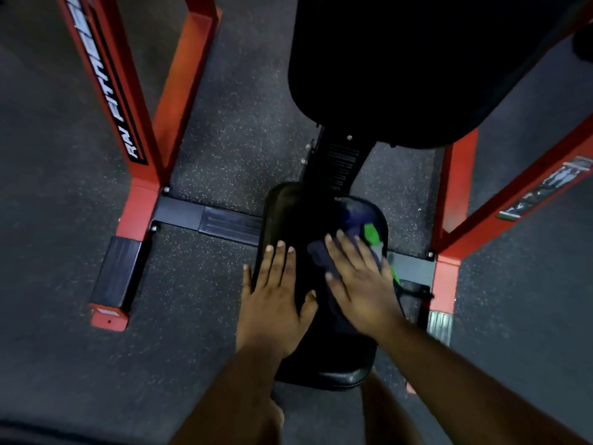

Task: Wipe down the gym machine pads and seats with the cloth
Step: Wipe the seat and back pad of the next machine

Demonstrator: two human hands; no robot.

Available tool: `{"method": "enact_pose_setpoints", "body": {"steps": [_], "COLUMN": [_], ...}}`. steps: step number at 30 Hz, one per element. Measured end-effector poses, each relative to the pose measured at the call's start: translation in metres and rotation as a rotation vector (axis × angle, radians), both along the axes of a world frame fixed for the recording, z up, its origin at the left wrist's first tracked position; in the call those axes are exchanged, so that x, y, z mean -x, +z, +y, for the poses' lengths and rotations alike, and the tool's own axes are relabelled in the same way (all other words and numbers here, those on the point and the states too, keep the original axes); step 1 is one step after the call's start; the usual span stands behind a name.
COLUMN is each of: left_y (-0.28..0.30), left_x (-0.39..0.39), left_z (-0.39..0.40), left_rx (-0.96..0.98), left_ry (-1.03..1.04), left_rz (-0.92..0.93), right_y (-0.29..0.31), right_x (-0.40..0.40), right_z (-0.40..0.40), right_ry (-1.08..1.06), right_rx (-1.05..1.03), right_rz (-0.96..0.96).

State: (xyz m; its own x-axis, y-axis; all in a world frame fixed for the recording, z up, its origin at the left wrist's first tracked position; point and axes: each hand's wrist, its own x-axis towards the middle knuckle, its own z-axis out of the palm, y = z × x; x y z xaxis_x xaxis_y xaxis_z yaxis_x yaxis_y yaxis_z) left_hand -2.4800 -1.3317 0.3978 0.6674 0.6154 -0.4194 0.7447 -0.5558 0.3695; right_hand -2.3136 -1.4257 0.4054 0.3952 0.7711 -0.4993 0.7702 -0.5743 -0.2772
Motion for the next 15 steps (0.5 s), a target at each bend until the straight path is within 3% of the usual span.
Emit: {"method": "enact_pose_setpoints", "body": {"steps": [3, 7, 10, 13, 15], "left_y": [0.003, 0.005, 0.004, 0.005, 0.007], "left_x": [-0.001, 0.001, -0.001, -0.001, -0.002], "left_z": [0.001, 0.002, 0.004, 0.001, 0.001], "left_rx": [0.012, 0.021, 0.015, 0.014, 0.015], "left_ry": [0.03, 0.037, 0.053, 0.071, 0.067], "left_rz": [0.02, -0.007, -0.007, 0.003, 0.023], "right_y": [-0.008, -0.048, -0.057, -0.056, -0.056], "right_x": [-0.04, -0.061, -0.034, -0.066, -0.1], "right_z": [0.0, 0.12, 0.176, 0.132, 0.078], "right_ry": [0.091, 0.092, 0.273, 0.435, 0.314], "right_rx": [0.045, 0.059, -0.014, -0.063, -0.076], "right_rz": [0.019, -0.025, -0.008, -0.015, -0.036]}}
